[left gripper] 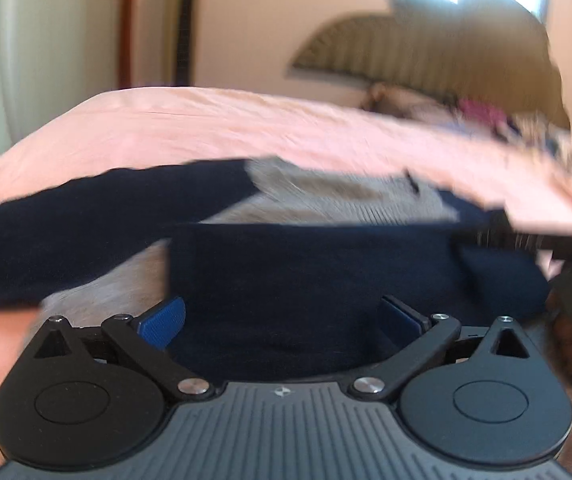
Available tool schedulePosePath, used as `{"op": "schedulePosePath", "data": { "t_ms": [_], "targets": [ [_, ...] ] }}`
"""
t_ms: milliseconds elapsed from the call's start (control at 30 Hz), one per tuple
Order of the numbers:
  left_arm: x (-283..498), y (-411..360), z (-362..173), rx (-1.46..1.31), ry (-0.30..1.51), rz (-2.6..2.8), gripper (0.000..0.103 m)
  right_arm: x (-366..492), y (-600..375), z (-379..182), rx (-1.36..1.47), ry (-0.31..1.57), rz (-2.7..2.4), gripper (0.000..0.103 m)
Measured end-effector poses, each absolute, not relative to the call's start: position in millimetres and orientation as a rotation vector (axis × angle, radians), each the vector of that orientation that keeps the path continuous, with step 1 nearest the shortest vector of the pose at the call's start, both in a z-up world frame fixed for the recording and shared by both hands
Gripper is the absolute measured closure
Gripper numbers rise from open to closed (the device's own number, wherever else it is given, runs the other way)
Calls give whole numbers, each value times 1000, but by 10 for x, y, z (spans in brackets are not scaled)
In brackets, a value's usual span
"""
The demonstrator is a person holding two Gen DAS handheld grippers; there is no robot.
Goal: Fold small clothes
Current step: 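Grasp the other navy sleeve with the left tool and lift it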
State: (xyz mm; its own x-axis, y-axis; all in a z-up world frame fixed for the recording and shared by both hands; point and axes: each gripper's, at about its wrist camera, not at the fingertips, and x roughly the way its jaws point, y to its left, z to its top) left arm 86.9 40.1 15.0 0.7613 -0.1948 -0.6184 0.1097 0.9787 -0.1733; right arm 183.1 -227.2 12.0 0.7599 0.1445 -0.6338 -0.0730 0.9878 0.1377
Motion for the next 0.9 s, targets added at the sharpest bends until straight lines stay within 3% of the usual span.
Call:
{"op": "schedulePosePath", "data": {
  "t_ms": [367,667,833,900],
  "targets": [
    [538,2373,191,-679,613,313,0,1815,-2291,99,138,680,130,0],
    [444,1829,79,-612,513,124,0,2158,-1752,425,150,695,393,0],
    [419,1822,21,-605,489,96,0,2773,-1110,257,78,878,507,0],
    [427,1845,-4,-622,488,100,0,2929,-962,160,25,846,495,0]
  ]
}}
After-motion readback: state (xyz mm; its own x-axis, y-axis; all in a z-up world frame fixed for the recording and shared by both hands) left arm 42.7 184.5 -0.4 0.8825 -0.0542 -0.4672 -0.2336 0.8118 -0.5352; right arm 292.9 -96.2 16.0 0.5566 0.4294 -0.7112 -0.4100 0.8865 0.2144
